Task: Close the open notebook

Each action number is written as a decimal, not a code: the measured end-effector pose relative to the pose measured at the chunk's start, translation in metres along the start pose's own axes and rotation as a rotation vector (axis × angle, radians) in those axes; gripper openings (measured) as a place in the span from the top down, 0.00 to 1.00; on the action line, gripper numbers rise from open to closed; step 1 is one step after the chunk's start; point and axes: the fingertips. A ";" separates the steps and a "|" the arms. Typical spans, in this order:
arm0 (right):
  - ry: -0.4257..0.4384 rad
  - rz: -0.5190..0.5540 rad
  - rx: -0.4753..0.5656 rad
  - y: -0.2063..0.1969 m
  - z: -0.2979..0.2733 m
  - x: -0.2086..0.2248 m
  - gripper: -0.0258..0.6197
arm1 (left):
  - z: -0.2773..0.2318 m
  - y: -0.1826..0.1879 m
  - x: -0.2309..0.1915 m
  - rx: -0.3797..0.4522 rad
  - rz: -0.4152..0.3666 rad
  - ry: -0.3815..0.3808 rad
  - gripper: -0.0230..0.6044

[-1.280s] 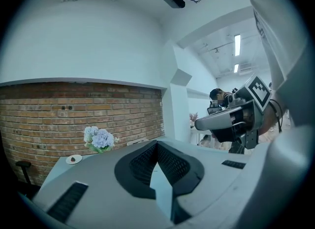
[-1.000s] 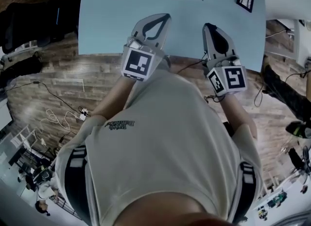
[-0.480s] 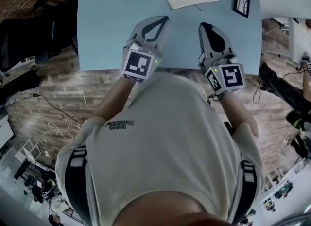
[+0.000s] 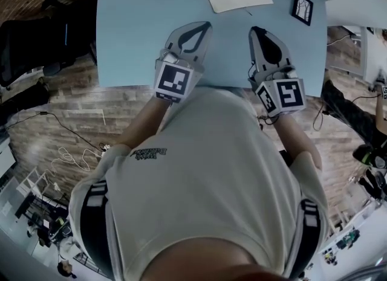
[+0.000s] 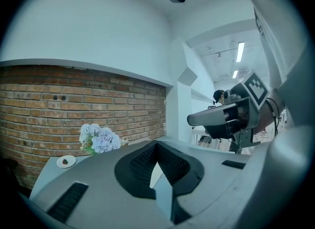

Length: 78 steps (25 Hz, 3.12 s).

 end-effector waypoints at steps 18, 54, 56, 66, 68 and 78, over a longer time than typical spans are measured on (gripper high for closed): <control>0.128 0.017 -0.092 -0.036 -0.037 0.035 0.95 | -0.030 -0.026 -0.016 -0.079 0.044 0.127 0.94; 0.250 0.189 -0.676 -0.289 -0.193 0.074 0.75 | -0.137 -0.250 -0.046 -0.514 0.198 -0.008 0.94; 0.245 0.165 -0.661 -0.289 -0.193 0.076 0.80 | -0.134 -0.254 -0.044 -0.519 0.201 -0.007 0.94; 0.275 0.125 -0.561 -0.267 -0.176 0.075 0.92 | -0.129 -0.243 -0.025 -0.510 0.193 0.008 0.94; 0.273 0.105 -0.523 -0.251 -0.179 0.074 0.92 | -0.133 -0.234 -0.032 -0.498 0.197 0.010 0.94; 0.247 -0.119 -0.344 -0.181 -0.141 0.114 0.92 | -0.179 -0.157 -0.011 -0.416 0.191 -0.054 0.94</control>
Point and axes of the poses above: the fingertips, and each gripper's own axes: z backward along the fingers, x to its right, y out of its top, and after that the axes turned 8 degrees about y, right-handed
